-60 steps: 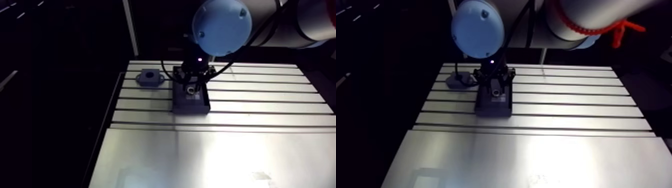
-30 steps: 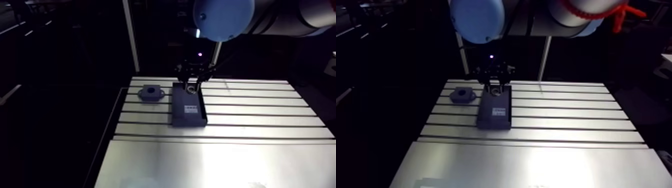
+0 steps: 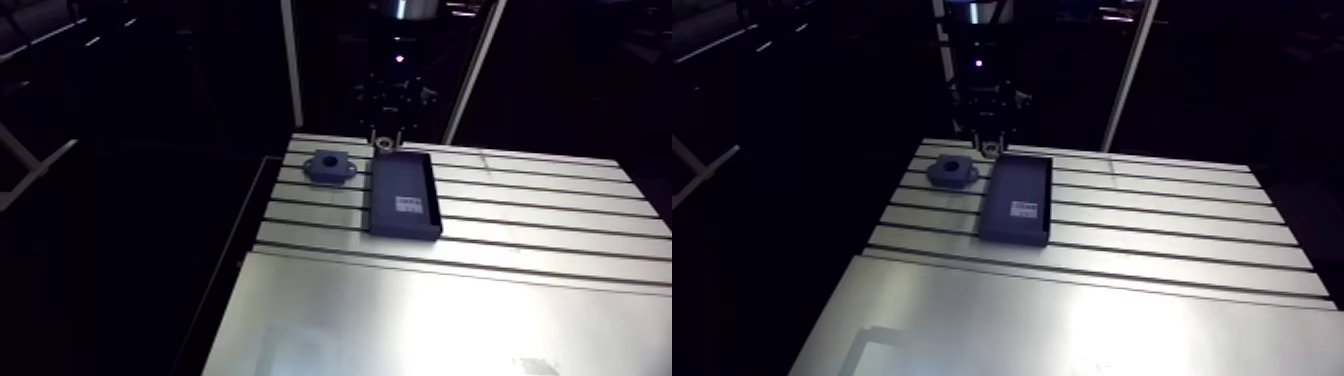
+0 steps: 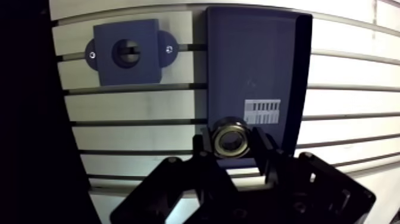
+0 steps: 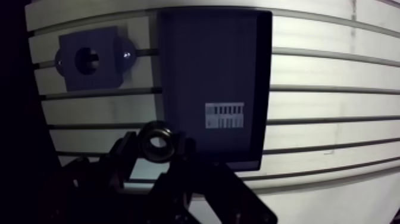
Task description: Pick up the bearing and press it into the housing until flush.
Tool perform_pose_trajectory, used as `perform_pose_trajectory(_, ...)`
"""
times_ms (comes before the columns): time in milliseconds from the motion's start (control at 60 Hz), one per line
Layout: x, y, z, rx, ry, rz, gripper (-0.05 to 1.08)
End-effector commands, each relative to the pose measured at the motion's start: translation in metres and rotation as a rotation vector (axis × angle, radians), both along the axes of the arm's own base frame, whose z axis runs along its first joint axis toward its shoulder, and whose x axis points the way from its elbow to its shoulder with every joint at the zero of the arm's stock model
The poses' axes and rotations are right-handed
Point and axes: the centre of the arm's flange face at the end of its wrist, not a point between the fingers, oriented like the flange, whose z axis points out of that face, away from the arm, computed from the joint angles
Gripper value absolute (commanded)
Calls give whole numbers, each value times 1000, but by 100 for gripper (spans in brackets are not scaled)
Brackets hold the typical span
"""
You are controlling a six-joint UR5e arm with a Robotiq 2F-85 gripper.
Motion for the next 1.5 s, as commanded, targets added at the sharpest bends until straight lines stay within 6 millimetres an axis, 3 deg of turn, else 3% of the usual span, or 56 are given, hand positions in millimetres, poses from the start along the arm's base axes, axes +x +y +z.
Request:
perform_pose_trajectory(17,-10,-33,2,7,-8,11,74)
perform_pose_trajectory(533,-29,-77,-18,26,-1,76,74)
perform_pose_trajectory(1500,-62,-105,-51,51,42,120,75)
